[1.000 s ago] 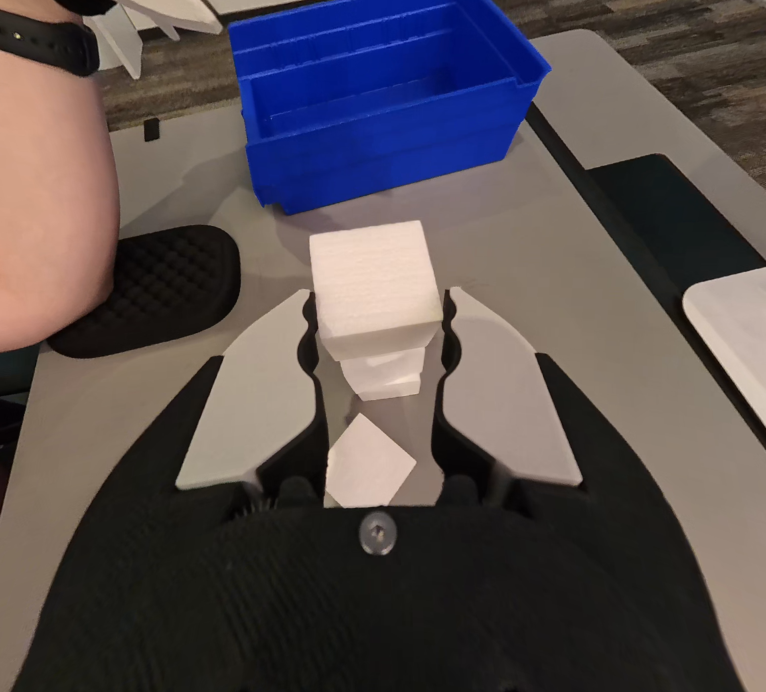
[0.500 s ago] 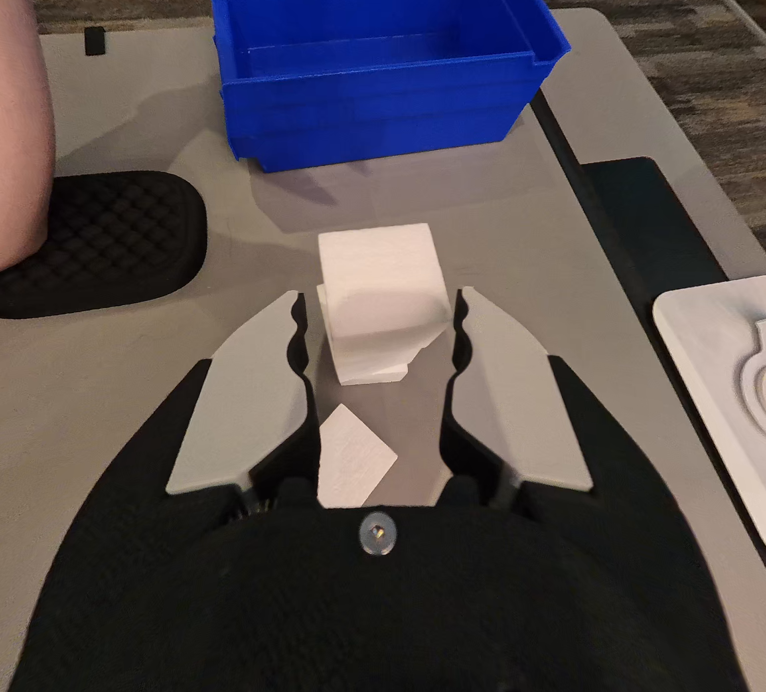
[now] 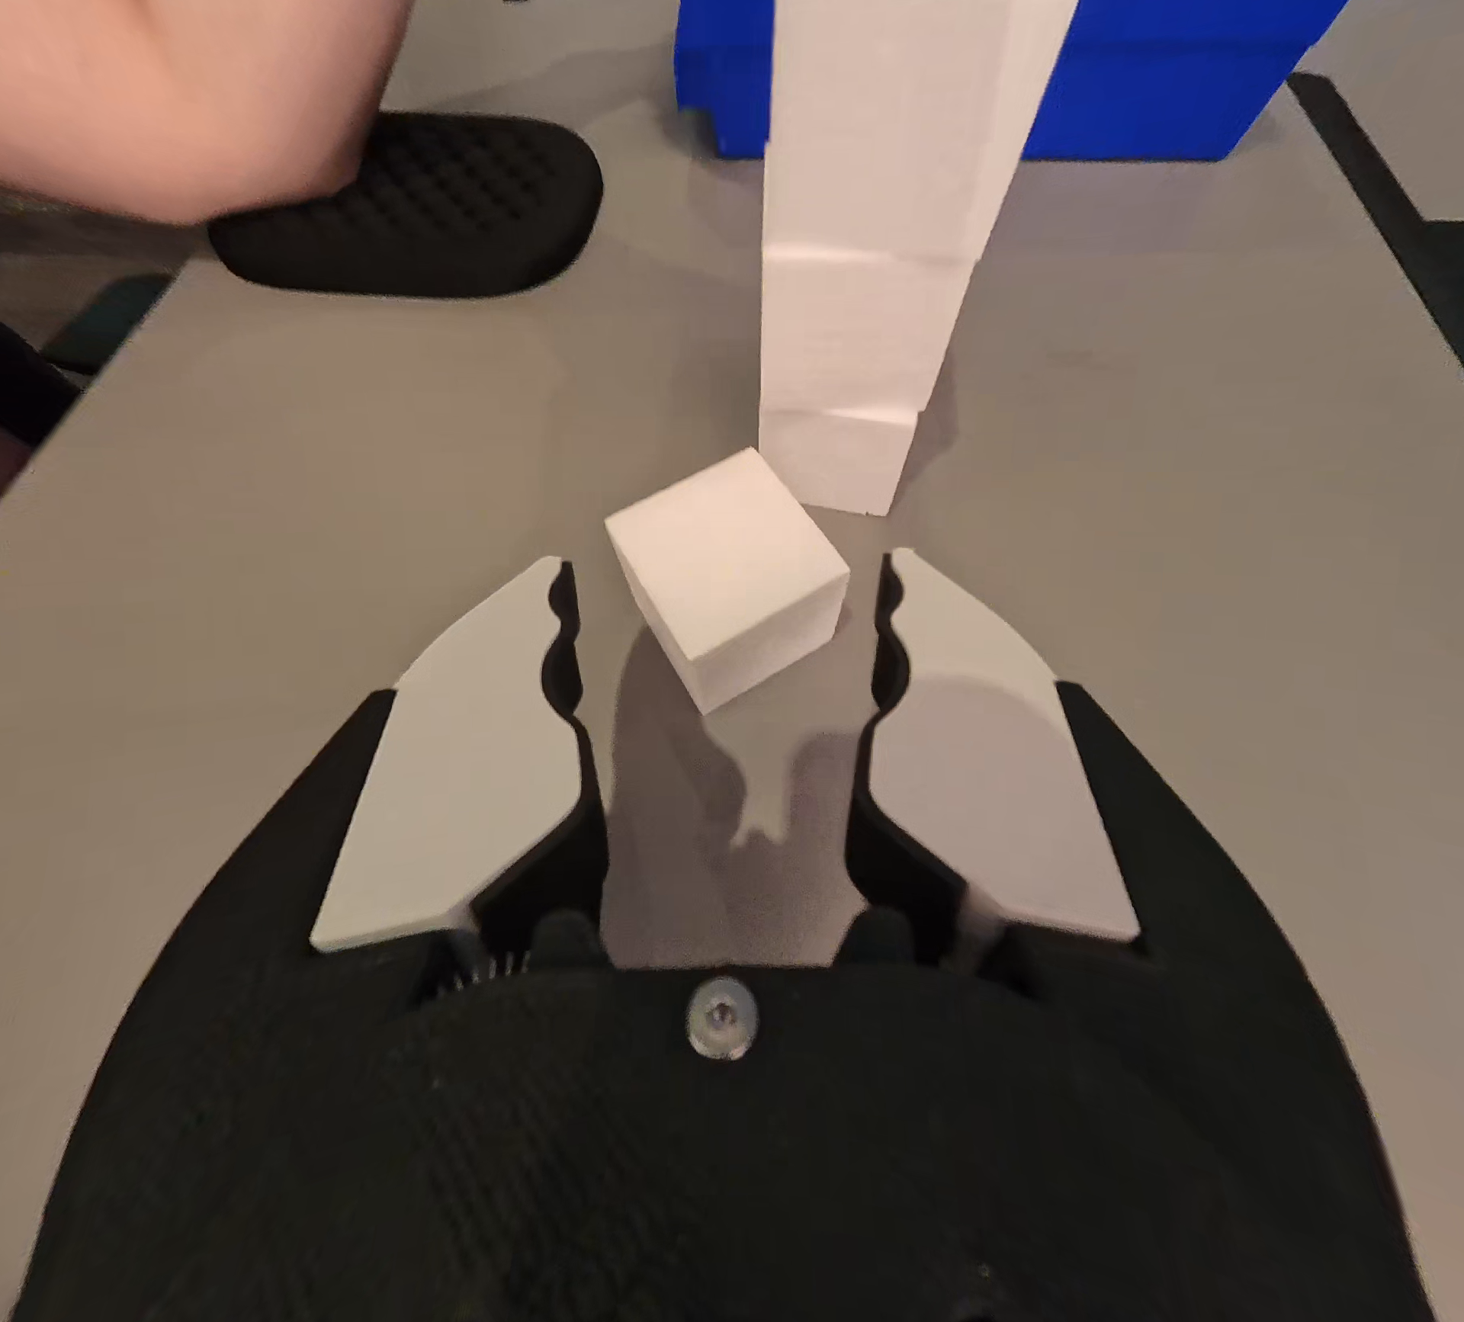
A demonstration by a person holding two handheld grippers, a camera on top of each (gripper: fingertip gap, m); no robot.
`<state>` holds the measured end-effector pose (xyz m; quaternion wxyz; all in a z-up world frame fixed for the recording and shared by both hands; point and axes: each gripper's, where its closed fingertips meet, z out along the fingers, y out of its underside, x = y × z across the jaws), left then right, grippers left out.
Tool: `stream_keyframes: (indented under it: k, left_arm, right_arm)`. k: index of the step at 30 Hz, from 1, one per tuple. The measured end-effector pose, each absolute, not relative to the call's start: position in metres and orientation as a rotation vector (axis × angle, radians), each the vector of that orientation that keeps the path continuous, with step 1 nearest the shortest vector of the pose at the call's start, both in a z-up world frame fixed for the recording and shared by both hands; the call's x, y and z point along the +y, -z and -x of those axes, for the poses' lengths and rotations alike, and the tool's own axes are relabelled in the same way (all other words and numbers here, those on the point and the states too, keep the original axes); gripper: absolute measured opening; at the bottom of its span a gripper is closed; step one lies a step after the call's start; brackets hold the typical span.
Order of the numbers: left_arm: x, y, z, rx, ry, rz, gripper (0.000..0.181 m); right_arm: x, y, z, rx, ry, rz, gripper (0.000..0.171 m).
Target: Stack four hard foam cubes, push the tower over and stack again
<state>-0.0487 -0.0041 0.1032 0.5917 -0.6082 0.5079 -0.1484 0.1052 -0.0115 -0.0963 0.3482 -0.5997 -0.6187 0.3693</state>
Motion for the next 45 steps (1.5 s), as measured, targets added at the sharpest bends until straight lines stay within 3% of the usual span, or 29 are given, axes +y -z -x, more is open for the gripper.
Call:
stream_keyframes:
  k: [7, 14, 18, 24, 27, 34, 45]
  left_arm:
    - [0.002, -0.099, 0.043, 1.192, 0.297, 1.427, 0.039]
    - [0.005, -0.092, 0.041, 1.217, 0.281, 1.446, 0.038]
    - [0.004, -0.094, 0.041, 1.213, 0.284, 1.439, 0.038]
    - [0.006, -0.094, 0.04, 1.208, 0.268, 1.447, 0.037]
    - [0.008, -0.091, 0.041, 1.209, 0.251, 1.464, 0.037]
    - [0.01, -0.092, 0.049, 1.181, 0.252, 1.478, 0.036]
    - [0.009, -0.09, 0.049, 1.192, 0.256, 1.482, 0.035]
  right_arm:
    - [-0.011, 0.115, -0.09, -1.687, -0.932, 1.555, 0.081]
    - [-0.017, 0.13, -0.094, -1.752, -0.933, 1.616, 0.064]
    - [-0.01, 0.1, -0.107, -1.633, -0.94, 1.596, 0.064]
    - [0.023, -0.013, -0.098, -1.199, -0.936, 1.678, 0.063]
    - [0.032, -0.042, -0.077, -1.079, -0.88, 1.75, 0.063]
    - [0.033, -0.025, -0.037, -1.183, -0.617, 1.887, 0.064]
    - [0.03, -0.021, -0.024, -1.175, -0.611, 1.913, 0.064]
